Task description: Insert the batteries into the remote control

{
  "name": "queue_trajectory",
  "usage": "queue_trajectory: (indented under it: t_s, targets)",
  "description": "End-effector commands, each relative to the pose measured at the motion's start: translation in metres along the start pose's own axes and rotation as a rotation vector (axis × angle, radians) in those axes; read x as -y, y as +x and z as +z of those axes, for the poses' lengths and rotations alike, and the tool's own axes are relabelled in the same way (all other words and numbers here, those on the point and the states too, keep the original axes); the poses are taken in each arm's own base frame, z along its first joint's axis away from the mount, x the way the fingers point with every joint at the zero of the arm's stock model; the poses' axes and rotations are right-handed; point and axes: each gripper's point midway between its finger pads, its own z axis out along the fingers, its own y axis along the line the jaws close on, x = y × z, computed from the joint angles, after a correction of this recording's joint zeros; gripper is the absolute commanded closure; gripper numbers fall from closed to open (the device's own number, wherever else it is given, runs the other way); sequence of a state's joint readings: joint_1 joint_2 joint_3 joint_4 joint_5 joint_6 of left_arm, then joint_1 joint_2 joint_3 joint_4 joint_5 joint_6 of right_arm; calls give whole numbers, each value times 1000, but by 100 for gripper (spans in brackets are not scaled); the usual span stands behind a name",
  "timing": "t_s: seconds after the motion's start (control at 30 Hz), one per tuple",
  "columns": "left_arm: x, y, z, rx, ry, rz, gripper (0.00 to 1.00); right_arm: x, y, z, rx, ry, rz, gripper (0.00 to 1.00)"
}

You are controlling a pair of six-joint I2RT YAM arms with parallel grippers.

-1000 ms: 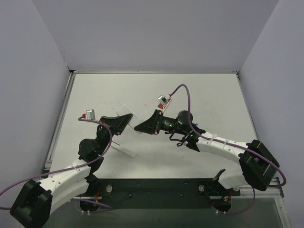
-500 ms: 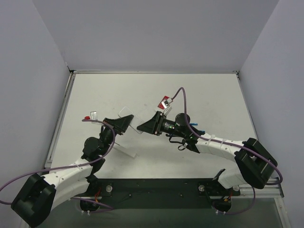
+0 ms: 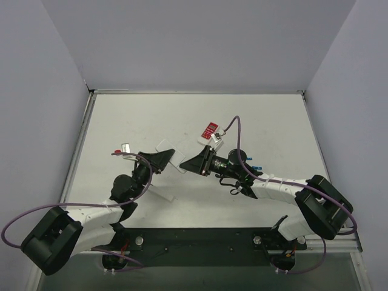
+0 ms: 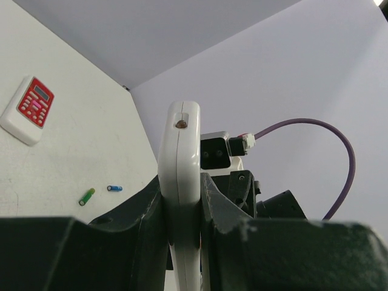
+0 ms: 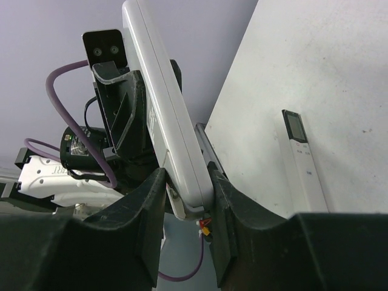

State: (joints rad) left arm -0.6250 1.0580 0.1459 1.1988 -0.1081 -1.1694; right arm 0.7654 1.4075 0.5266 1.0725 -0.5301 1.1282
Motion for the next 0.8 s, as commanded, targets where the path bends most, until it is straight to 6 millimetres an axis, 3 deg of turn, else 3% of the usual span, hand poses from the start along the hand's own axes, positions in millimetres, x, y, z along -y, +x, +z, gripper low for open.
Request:
queue_trajectory:
  t_s: [0.0,0.4,0.77]
  targets:
    - [40,-34,8,148,151,-14,100,16,-5,-9,30,25,-3,86]
    - [15,-26,6,136,95,54,100,17,-6,-15,29,24,-5,85]
    - [1,-12,5,71,71,134,100,13,-9,-17,28,11,-6,73]
